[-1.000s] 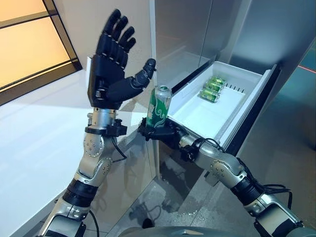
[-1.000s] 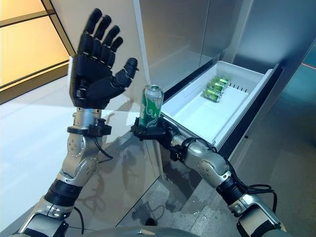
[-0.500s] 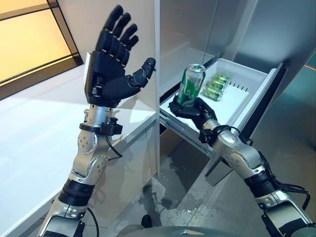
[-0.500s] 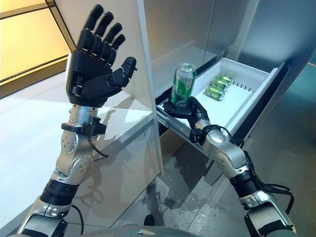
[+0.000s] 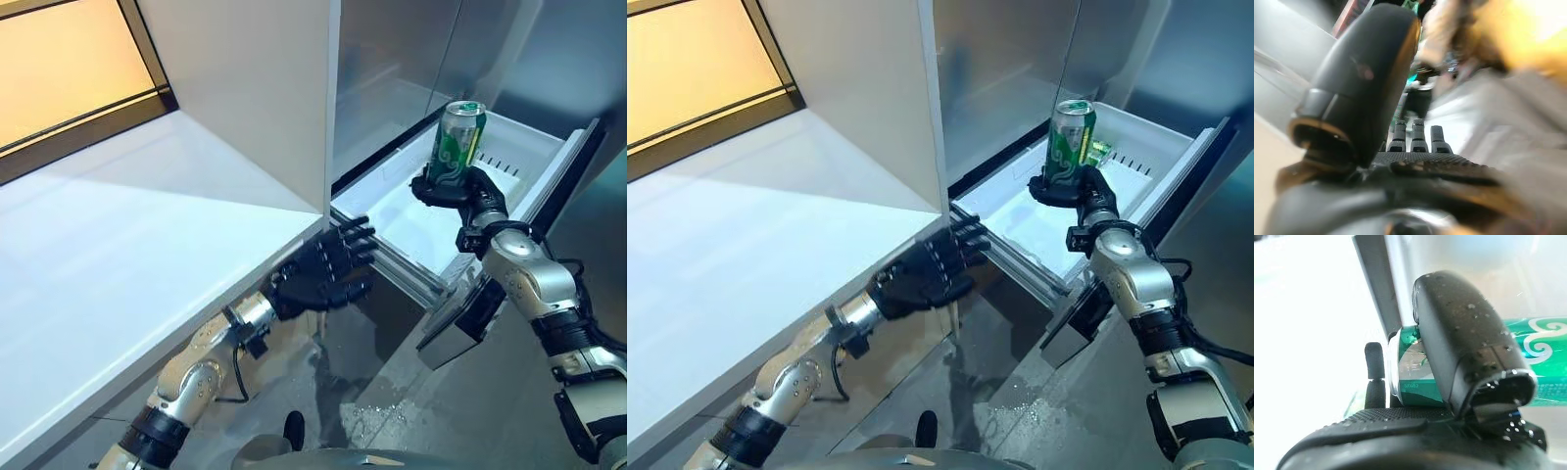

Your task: Put drinks into fridge and close the fridge

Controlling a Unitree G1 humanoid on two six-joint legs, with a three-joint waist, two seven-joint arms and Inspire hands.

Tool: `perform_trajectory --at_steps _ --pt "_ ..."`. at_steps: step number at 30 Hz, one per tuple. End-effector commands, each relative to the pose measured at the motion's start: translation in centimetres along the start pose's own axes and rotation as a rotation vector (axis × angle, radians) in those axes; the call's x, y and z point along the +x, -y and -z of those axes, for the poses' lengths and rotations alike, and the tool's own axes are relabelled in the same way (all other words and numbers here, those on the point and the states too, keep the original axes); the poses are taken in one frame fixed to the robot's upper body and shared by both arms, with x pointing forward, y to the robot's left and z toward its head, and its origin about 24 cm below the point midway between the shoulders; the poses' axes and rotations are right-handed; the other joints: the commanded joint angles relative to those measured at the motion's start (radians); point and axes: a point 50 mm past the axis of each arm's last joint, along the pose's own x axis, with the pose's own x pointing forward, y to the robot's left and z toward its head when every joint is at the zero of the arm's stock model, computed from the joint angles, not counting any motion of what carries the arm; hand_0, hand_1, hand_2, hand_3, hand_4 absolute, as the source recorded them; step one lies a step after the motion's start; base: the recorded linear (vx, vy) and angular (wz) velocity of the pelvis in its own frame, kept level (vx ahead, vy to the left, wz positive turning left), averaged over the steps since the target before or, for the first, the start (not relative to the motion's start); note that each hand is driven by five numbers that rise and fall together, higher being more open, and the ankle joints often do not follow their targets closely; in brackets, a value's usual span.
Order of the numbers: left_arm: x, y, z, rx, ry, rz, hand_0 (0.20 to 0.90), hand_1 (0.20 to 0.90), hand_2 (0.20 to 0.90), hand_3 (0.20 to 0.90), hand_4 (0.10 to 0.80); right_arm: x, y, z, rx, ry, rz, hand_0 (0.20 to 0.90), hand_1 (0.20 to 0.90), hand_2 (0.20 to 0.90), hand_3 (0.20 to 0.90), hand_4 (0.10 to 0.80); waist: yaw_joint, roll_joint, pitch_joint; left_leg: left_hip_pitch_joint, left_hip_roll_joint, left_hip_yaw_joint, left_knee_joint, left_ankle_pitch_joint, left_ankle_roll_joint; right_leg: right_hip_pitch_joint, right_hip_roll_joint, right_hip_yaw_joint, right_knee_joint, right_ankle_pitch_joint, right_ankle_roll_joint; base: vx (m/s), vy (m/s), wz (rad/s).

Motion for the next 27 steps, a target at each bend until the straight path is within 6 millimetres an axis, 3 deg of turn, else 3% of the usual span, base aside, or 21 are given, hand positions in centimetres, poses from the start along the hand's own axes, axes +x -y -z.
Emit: perform_trajectory --at_steps 1,4,7,10,17,27 --pt "-0.2 1.3 0.6 0.025 -0.045 0.117 0.9 0.9 0.9 0.9 0.8 -0.4 3.7 -13.5 0.028 0.494 0.083 0.3 0.3 0.3 0.2 0.1 0.044 -0.005 -0.072 0.07 -0.003 0.035 0.039 -0.17 0.014 -0.114 -0.014 -0.014 0.078 0.053 0.034 0.024 0.006 0.19" --pt "-1.5 0.4 3.1 0.027 -0.179 0.053 0.9 0.9 0.9 0.9 0.8 0.3 5.7 -13.0 -0.077 0.424 0.154 0.3 0.3 0.3 0.2 0.1 0.059 0.002 -0.053 0.051 -0.006 0.029 0.05 -0.166 0.014 -0.128 -0.019 -0.027 0.086 0.055 0.036 0.018 0.001 0.22" --pt "-2.4 -0.6 4.3 0.058 -0.24 -0.005 0.9 0.9 0.9 0.9 0.8 0.7 6.6 -12.7 -0.137 0.379 0.193 0.3 0.3 0.3 0.2 0.1 0.067 0.007 -0.038 0.031 -0.007 0.024 0.061 -0.162 0.014 -0.144 -0.023 -0.031 0.096 0.056 0.035 0.003 -0.004 0.23" --pt "-4.0 -2.8 6.0 0.129 -0.324 -0.138 0.9 0.9 0.9 0.9 0.8 1.3 8.1 -11.9 -0.248 0.266 0.258 0.3 0.3 0.3 0.2 0.1 0.082 0.01 -0.003 -0.008 -0.008 0.016 0.079 -0.157 0.016 -0.178 -0.023 -0.028 0.111 0.057 0.034 -0.012 -0.029 0.07" --pt "-6.5 -6.8 6.5 0.189 -0.3 -0.418 0.9 0.9 0.9 0.9 0.8 1.5 9.7 -9.7 -0.463 0.067 0.276 0.3 0.3 0.3 0.2 0.1 0.09 0.004 0.087 -0.086 0.001 0.011 0.081 -0.136 0.018 -0.259 -0.014 -0.012 0.132 0.064 0.028 -0.095 -0.035 0.06" --pt "-9.8 -10.3 6.4 0.205 -0.323 -0.733 0.9 0.9 0.9 0.9 0.8 1.0 11.3 -6.2 -0.659 -0.188 0.152 0.3 0.3 0.3 0.2 0.1 0.094 -0.017 0.161 -0.143 0.007 0.015 0.104 -0.128 0.023 -0.316 -0.017 -0.02 0.159 0.08 0.03 -0.058 -0.016 0.03"
